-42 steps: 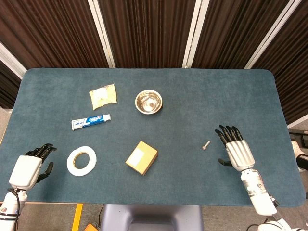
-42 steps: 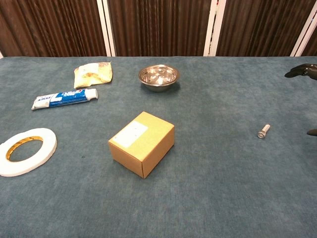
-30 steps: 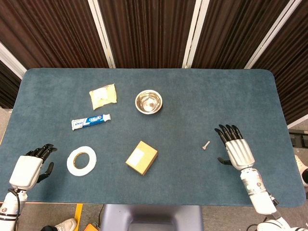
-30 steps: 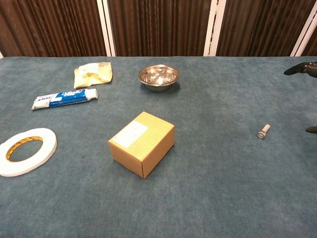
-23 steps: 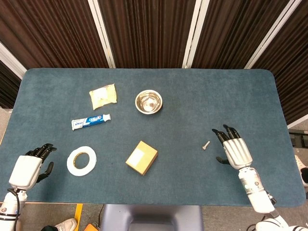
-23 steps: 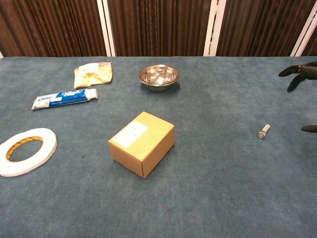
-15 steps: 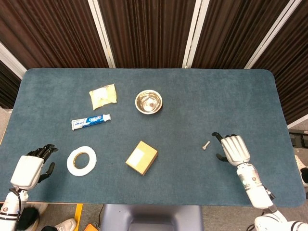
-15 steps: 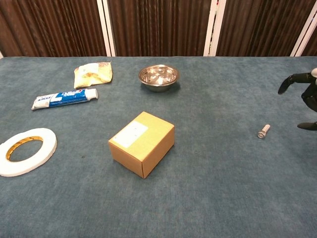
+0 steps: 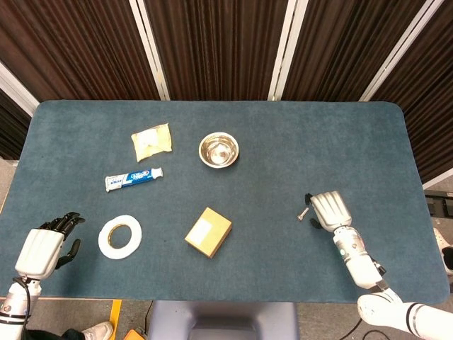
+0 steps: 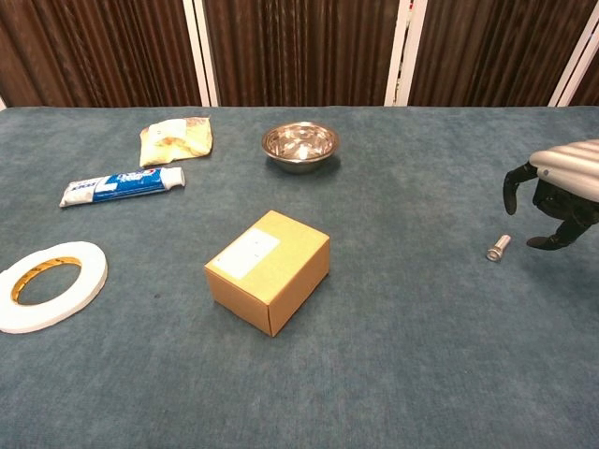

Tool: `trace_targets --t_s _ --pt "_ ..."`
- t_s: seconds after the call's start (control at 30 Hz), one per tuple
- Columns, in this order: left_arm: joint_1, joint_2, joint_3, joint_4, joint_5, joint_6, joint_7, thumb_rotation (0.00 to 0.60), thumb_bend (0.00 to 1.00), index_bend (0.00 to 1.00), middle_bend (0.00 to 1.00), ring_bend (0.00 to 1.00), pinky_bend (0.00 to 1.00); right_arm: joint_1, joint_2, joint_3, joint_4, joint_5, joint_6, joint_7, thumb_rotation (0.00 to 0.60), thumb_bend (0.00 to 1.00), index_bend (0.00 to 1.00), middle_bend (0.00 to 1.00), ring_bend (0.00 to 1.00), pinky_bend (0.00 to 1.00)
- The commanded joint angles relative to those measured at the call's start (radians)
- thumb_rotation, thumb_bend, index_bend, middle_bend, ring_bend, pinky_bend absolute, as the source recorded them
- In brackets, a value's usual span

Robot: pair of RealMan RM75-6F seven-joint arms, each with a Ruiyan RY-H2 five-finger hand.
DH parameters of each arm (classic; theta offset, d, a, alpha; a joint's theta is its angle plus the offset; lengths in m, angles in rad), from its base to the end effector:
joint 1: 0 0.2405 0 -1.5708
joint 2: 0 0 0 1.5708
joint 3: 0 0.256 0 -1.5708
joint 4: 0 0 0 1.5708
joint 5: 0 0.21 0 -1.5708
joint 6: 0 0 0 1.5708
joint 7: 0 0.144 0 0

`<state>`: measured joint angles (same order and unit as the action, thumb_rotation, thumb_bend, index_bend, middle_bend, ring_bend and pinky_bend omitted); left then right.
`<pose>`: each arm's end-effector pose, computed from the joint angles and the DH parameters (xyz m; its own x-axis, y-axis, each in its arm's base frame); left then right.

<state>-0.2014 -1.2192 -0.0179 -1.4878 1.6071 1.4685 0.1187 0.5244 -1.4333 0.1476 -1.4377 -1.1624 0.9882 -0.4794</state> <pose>-0.2932 0.2101 0.1251 0.5324 -0.0275 0.8461 0.8237 -0.2136 -0.5252 -0.2487 -0.3176 0.0287 0.6337 -0.2351 0.7370 -0.7731 -0.2252 0.5929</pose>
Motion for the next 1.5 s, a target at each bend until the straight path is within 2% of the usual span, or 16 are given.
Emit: trace_targets --t_s 0.03,0.6,1.2,1.5 --pt "0.000 0.001 0.000 -0.001 0.001 0.001 -0.001 0.600 0.46 0.31 0.25 0.38 0.54 0.013 -0.019 0.000 0.023 0.012 -0.009 -0.007 0.600 0.34 0.57 0.97 0.82 0.79" --pt "0.000 0.002 -0.001 0.000 -0.002 -0.001 -0.003 0.600 0.46 0.31 0.25 0.38 0.54 0.077 -0.140 -0.001 0.181 0.025 -0.060 0.043 0.600 0.34 0.59 0.98 0.82 0.80" --pt "-0.001 0.003 0.000 -0.002 -0.002 -0.003 -0.004 0.600 0.46 0.31 0.25 0.38 0.54 0.089 -0.174 -0.001 0.260 0.033 -0.069 0.072 0.600 0.35 0.58 0.98 0.83 0.80" --pt "-0.002 0.001 0.000 0.000 -0.004 -0.006 -0.004 0.600 0.46 0.31 0.25 0.38 0.54 0.090 -0.172 -0.005 0.266 0.047 -0.074 0.063 0.600 0.40 0.60 0.98 0.84 0.80"
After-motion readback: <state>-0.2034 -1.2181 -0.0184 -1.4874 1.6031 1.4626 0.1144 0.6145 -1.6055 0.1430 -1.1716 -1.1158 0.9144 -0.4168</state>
